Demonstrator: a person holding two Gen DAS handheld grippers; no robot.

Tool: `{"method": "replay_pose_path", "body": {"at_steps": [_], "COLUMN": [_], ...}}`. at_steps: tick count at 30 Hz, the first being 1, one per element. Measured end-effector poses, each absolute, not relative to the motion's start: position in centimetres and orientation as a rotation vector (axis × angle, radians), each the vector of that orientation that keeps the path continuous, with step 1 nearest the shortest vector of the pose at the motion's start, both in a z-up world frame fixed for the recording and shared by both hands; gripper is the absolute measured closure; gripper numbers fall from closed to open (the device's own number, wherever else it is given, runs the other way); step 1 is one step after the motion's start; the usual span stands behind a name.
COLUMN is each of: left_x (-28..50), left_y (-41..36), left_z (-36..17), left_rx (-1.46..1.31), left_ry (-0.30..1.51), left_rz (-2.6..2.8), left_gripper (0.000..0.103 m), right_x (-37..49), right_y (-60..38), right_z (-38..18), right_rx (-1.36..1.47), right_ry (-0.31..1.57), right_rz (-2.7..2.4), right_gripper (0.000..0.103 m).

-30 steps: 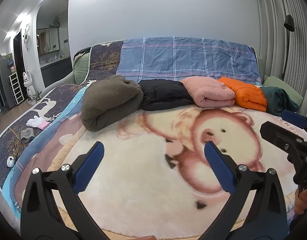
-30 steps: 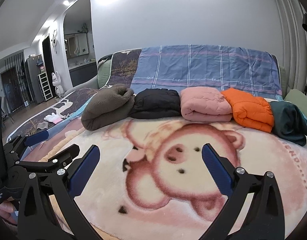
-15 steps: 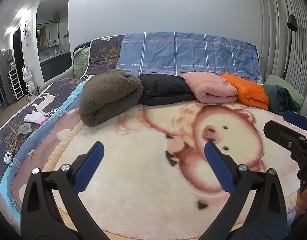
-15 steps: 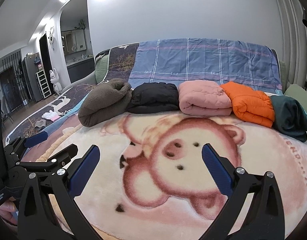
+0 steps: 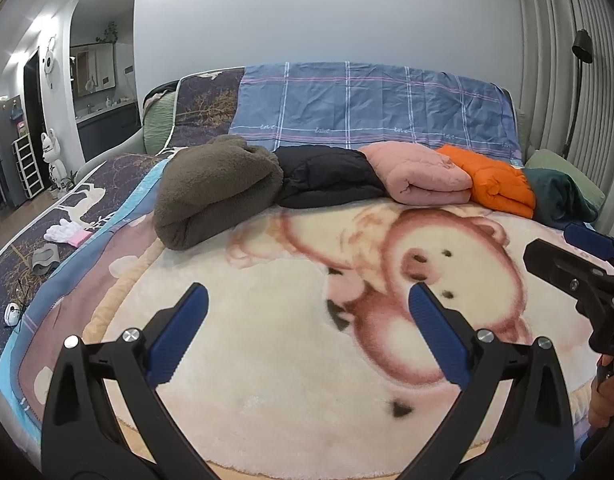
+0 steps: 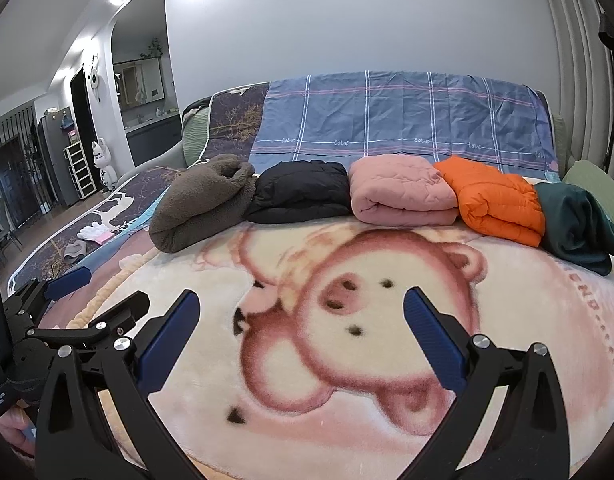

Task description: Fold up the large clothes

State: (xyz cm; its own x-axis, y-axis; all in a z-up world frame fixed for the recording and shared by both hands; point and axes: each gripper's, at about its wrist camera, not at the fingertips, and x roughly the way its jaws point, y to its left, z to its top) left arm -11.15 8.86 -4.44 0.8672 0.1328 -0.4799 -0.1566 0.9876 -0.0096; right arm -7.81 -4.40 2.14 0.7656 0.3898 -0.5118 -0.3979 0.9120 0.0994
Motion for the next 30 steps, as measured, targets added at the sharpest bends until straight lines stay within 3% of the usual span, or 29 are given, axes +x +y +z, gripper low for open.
{"method": "replay_pose_path", "body": {"at_steps": [30], "left_x": [-11.28], "left_y": [9.10], "left_z": [-4.72], "left_rx": [-0.058], "left_ry": [0.512], "left_rz": [0.154], "left_gripper": [0.002], "right_x": [-7.62], "right_y": [-3.93], "right_z": [1.93], "right_rx": [-0.029], "right_ry": [0.561], "right_rz": [0.415], "right_gripper": [0.001]}}
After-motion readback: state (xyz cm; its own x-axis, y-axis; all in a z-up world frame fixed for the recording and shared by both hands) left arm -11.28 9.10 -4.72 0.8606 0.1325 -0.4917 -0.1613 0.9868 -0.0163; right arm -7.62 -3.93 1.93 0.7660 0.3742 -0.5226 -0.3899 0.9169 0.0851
